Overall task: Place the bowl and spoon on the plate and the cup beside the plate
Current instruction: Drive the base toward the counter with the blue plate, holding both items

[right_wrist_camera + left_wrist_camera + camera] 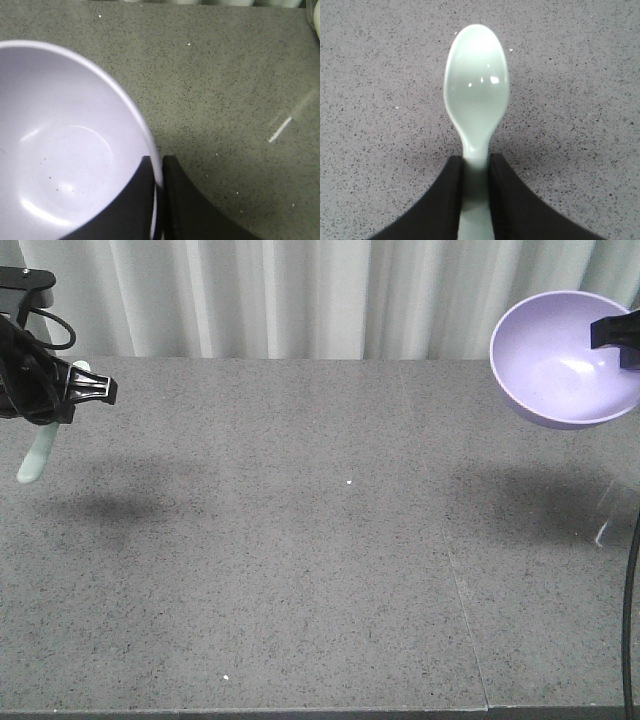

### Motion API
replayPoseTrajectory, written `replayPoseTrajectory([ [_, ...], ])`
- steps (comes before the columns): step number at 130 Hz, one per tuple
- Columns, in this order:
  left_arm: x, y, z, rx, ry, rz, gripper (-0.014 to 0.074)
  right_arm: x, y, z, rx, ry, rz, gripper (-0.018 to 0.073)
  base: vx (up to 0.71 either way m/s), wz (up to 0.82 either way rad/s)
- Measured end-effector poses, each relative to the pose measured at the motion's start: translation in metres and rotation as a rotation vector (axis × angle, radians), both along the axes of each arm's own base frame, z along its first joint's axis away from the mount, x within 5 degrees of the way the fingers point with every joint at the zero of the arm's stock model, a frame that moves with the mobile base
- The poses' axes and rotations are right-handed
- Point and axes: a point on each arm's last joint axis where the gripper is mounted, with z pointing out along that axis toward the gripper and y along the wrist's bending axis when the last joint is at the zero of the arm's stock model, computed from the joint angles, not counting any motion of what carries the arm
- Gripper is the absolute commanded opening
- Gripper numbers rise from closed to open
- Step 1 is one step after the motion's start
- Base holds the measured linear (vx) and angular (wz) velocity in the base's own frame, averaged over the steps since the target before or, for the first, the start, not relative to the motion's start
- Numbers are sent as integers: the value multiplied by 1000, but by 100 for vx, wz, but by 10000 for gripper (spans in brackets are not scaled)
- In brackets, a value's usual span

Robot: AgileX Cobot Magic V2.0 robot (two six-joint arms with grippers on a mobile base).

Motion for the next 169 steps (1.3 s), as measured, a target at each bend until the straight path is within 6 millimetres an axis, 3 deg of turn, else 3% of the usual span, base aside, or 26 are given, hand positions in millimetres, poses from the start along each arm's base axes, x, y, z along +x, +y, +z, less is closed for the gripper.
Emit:
replayPoseTrajectory([
  [169,0,0,0,0,1,0,-8,-1,2,1,21,-6,5,-3,0,0],
])
